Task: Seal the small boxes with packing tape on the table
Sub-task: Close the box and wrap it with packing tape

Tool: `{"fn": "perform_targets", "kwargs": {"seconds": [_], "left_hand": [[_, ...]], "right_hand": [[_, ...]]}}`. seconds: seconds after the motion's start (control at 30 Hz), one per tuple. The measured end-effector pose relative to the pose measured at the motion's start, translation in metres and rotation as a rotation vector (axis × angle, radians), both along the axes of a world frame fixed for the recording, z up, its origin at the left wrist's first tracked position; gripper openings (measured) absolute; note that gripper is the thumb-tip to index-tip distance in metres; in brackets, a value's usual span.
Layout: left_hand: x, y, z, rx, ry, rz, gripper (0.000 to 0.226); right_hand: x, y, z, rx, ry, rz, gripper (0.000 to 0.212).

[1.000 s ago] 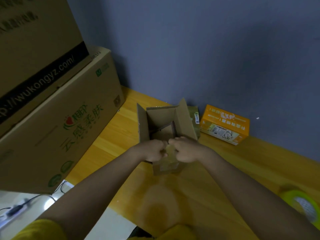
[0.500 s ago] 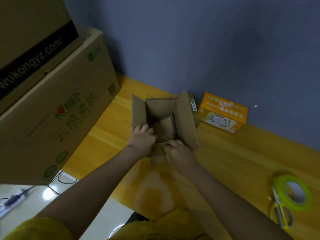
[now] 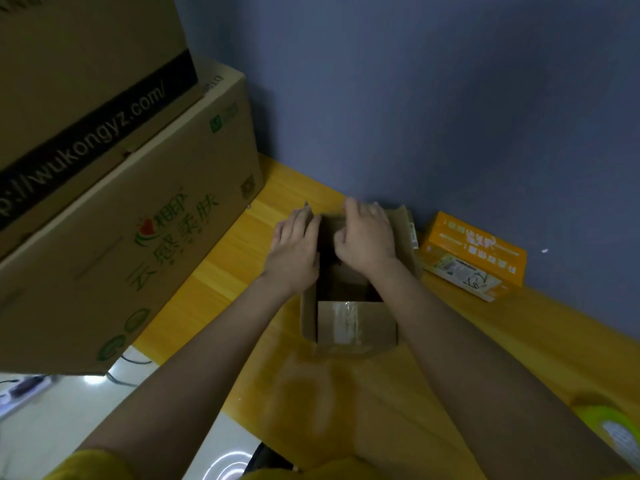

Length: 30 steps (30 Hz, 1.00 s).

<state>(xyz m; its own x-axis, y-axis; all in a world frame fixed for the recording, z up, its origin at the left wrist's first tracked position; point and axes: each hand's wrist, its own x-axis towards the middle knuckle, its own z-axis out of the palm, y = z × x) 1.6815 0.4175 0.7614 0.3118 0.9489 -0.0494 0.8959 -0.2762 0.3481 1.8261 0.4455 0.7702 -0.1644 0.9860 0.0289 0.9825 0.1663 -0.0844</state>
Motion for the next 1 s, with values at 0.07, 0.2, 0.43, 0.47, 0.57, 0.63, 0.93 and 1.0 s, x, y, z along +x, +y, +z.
{"fn": "perform_targets", "kwargs": {"seconds": [0.07, 0.2, 0.43, 0.47, 0.57, 0.63, 0.93, 1.0], "left_hand": [[-0.002, 0.0, -0.003, -0.044, -0.102, 0.02, 0.066], [-0.007, 0.001, -0.012, -0.063, -0.13, 0.024, 0.068], [-0.008, 0.001, -0.02, -0.089, -0.223, 0.025, 0.068], [-0.008, 0.0, -0.02, -0.091, -0.256, 0.024, 0.07], [-0.007, -0.003, -0.02, -0.123, -0.447, 0.109, 0.076], [-0.001, -0.006, -0.021, -0.209, -0.605, 0.208, 0.075], [0.052, -0.005, -0.031, -0.338, -0.569, 0.11, 0.064], [0.062, -0.008, -0.04, -0.34, -0.355, 0.068, 0.061]], "right_hand": [[-0.003, -0.007, -0.003, -0.153, 0.044, 0.028, 0.034], [0.005, -0.027, -0.034, -0.664, 0.005, -0.007, 0.075], [-0.001, -0.059, -0.082, -0.212, 0.104, -0.058, 0.078], [-0.002, -0.057, -0.088, -0.243, 0.112, -0.062, 0.078], [-0.002, -0.051, -0.091, -0.31, 0.109, -0.059, 0.063], [-0.003, -0.048, -0.079, -0.313, 0.141, -0.032, 0.059], [0.066, -0.066, 0.012, -0.097, 0.701, -0.572, 0.053], [0.075, -0.073, 0.012, -0.295, 0.943, -0.575, 0.053]]}}
